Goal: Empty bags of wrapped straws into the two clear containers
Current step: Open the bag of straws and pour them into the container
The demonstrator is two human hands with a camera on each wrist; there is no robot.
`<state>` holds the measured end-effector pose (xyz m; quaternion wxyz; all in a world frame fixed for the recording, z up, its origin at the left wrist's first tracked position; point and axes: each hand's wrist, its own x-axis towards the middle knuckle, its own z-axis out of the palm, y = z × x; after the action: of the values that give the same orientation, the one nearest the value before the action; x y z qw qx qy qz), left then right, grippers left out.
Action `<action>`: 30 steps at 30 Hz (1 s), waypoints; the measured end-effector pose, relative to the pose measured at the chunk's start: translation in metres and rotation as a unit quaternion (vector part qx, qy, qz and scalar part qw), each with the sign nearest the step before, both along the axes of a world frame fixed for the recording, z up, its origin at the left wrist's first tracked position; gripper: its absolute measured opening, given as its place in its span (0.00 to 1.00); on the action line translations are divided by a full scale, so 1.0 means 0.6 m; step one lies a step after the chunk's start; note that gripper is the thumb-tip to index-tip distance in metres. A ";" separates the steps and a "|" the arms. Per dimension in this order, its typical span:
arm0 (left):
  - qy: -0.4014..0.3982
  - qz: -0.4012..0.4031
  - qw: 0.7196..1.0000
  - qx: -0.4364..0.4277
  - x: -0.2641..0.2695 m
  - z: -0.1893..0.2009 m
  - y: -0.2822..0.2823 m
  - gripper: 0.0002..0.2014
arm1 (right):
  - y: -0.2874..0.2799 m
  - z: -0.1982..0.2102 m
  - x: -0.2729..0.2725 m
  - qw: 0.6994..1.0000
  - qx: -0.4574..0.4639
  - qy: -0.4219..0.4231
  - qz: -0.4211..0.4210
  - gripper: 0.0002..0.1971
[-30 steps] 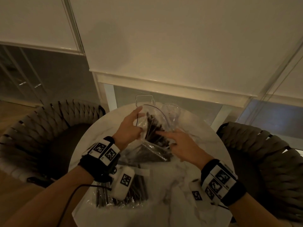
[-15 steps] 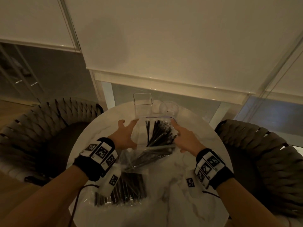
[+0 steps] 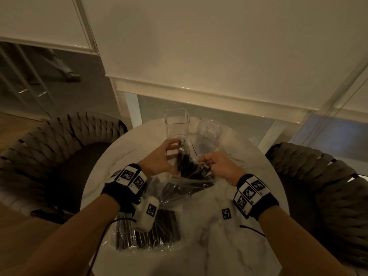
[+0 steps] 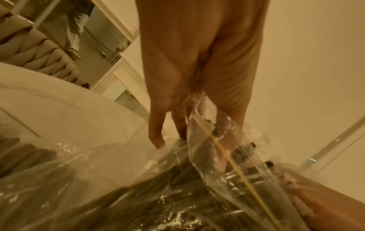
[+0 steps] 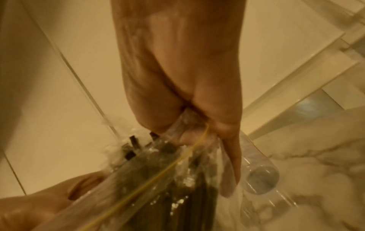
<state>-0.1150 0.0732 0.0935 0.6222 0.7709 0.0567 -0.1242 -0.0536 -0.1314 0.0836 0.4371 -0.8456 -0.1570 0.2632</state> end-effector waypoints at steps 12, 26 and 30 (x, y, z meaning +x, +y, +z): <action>0.054 -0.087 0.983 0.156 0.020 -0.022 -0.013 0.30 | -0.006 -0.006 0.013 0.989 0.142 -0.023 0.026 0.54; -0.053 -0.116 0.961 0.244 0.009 -0.088 -0.060 0.54 | -0.008 0.015 0.005 0.981 0.161 0.064 -0.081 0.11; -0.057 -0.005 0.969 0.240 0.007 -0.092 -0.058 0.19 | -0.051 0.001 0.000 0.980 0.154 0.058 -0.112 0.19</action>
<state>-0.1108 0.0384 0.0385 0.4203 0.9038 0.0459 -0.0661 -0.0535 -0.1617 0.0841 0.5971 -0.7636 -0.0741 0.2343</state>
